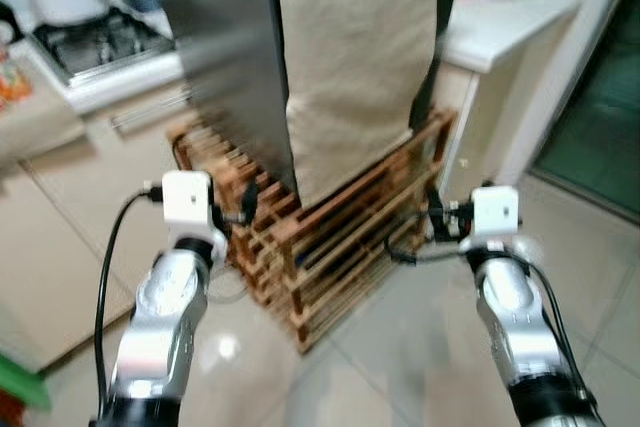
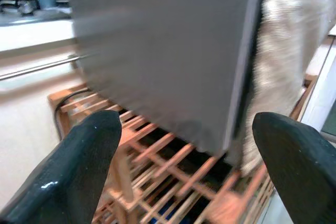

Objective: Restocking fridge

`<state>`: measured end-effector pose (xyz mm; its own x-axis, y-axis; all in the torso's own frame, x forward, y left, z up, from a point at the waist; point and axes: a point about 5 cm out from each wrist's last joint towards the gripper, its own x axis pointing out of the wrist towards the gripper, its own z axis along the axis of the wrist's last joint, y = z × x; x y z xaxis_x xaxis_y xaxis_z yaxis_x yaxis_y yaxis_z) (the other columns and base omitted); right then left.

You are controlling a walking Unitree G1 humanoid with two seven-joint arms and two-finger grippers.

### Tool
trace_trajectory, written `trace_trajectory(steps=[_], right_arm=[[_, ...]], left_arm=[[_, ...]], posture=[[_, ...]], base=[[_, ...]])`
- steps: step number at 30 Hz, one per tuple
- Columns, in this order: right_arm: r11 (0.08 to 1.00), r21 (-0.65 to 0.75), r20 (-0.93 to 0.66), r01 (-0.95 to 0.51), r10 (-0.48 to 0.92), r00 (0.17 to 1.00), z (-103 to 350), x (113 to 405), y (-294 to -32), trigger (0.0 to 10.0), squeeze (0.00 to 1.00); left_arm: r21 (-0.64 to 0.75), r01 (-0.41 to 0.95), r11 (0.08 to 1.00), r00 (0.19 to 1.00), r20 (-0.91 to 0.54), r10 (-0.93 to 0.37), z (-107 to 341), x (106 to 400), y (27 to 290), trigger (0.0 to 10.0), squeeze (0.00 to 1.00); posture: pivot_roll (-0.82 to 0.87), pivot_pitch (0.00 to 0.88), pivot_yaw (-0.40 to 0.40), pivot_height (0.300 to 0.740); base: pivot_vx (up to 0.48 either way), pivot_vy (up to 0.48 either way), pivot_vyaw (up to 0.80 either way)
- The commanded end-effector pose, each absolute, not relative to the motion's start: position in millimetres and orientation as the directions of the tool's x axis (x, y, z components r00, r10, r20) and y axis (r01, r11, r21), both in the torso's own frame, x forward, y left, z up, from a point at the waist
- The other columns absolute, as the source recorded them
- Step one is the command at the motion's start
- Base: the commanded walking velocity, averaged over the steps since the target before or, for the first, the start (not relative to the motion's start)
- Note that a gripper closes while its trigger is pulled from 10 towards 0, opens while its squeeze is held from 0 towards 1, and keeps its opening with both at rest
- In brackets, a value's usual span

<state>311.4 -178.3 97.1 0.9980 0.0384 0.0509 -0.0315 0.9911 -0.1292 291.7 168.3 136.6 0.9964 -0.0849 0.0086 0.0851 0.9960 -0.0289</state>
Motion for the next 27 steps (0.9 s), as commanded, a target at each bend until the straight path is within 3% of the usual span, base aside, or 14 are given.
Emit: trace_trajectory(steps=[1,7,15,19,27], right_arm=[[0.991,-0.115,0.049,-0.062,0.068,0.996,96.7,311.5,-169.2,10.0,0.0],[0.992,-0.109,0.05,-0.061,0.067,0.996,96.6,311.4,-169.2,10.0,0.0],[0.993,-0.11,0.069,-0.046,0.053,0.996,99.5,303.8,-174.3,10.0,0.0],[0.983,-0.178,0.085,-0.04,0.056,0.995,101.2,297.6,-173.6,10.0,0.0],[0.989,-0.139,0.117,-0.045,0.061,0.991,107.7,299.3,-171.3,10.0,0.0]], left_arm=[[-0.024,0.061,0.998,0.998,0.018,-0.061,138.5,289.6,176.8,10.0,0.0],[-0.117,0.062,0.991,0.998,0.008,-0.062,137.2,291.5,174.9,10.0,0.0],[-0.107,0.071,0.992,0.997,0.024,-0.069,136.1,281.4,178.0,10.0,0.0],[-0.113,0.082,0.99,0.996,0.039,-0.078,137.4,276.9,177.1,10.0,0.0],[-0.076,0.137,0.988,0.988,0.079,-0.131,145.6,281.3,168.3,10.0,0.0]], posture=[[-0.14,0.0,0.058,0.69],[-0.14,0.0,0.06,0.668],[-0.14,0.0,0.067,0.63],[-0.14,0.0,0.061,0.63],[-0.14,0.0,0.062,0.648]], base=[[0.24,0.416,-0.42],[0.185,0.399,-0.42],[0.0,0.0,-0.44],[0.0,0.0,-0.28],[0.0,0.0,-0.11]])
